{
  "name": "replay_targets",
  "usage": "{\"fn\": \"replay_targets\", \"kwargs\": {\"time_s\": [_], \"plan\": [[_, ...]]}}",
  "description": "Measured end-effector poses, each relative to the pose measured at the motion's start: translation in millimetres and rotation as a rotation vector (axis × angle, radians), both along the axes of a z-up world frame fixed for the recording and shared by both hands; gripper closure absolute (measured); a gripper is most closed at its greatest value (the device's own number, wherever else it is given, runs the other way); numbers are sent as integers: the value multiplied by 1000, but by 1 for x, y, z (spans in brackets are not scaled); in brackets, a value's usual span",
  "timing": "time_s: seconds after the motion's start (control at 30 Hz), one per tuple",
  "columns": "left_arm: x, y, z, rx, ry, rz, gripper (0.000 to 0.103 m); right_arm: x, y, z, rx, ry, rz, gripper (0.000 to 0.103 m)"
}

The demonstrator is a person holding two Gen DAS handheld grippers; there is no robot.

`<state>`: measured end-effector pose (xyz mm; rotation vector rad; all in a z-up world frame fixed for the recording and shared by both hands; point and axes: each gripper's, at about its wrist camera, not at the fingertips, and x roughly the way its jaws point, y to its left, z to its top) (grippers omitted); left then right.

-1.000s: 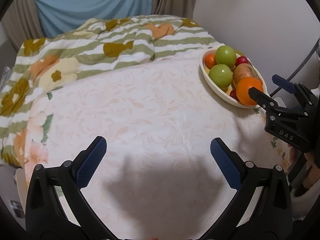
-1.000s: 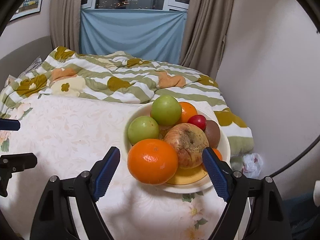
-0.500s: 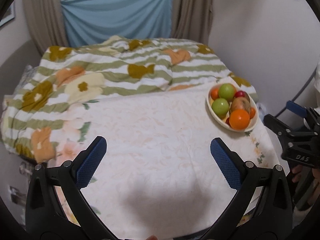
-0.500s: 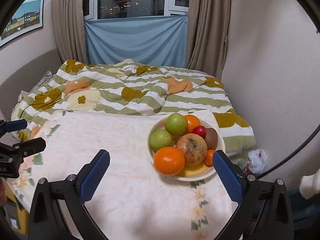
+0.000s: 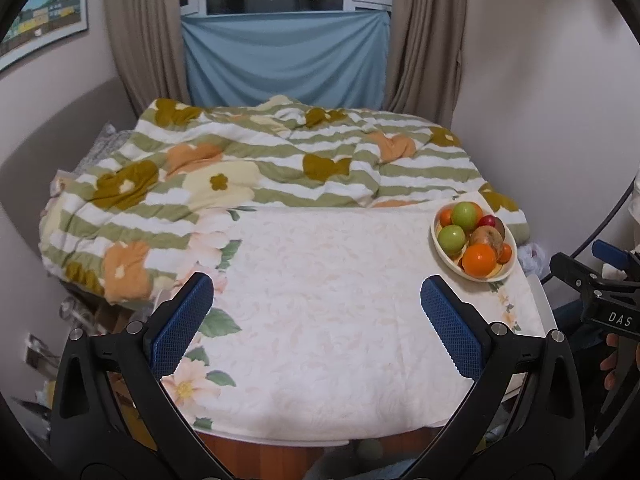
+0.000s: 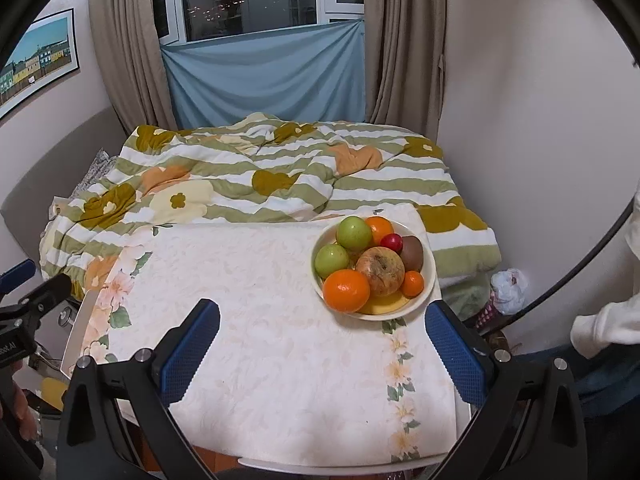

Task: Organize fruits

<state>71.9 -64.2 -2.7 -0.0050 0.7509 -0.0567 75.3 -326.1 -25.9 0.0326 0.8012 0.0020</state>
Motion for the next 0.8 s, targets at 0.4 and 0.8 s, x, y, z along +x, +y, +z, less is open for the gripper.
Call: {"fn": "replay_targets", "kwargs": {"time_s": [0.4, 0.8], "plan": [[-13, 0, 7, 1, -36, 1, 0, -11, -2, 9, 8, -31, -16, 1], [-10, -4, 8, 1, -47, -17, 0, -10, -4, 11, 9, -37, -24, 1]]}}
